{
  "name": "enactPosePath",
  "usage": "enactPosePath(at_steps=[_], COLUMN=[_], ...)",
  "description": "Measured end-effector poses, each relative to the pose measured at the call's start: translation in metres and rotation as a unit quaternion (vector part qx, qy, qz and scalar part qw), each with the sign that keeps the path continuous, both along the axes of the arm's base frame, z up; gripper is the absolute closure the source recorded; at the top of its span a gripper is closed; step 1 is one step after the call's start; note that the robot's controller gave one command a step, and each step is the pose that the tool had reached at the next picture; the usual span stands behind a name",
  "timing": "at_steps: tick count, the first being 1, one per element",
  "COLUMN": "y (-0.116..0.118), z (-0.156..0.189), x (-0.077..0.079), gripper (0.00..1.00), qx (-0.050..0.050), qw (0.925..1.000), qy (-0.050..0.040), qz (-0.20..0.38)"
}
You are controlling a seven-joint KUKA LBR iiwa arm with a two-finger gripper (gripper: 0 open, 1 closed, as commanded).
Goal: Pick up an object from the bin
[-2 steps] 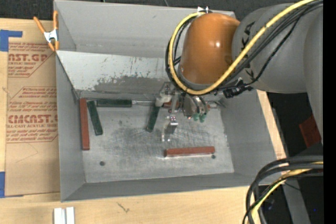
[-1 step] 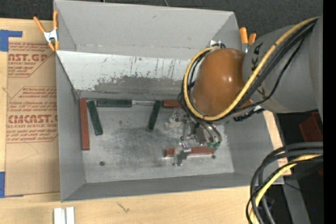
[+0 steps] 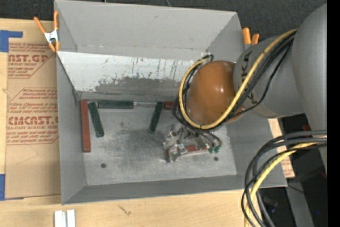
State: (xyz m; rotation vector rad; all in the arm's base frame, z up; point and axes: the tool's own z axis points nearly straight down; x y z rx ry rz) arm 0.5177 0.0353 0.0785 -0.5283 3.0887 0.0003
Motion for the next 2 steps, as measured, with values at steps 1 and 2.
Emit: enactPosePath(at_steps=[1, 2], y=[0.0, 0.005], z=[0.0, 0.181], x=[0.0, -0.003], gripper=[1.0, 1.0], qx=[0.0, 0.0], qw=[1.0, 1.0], qy=[0.0, -0.0009], qz=[0.0, 0.009])
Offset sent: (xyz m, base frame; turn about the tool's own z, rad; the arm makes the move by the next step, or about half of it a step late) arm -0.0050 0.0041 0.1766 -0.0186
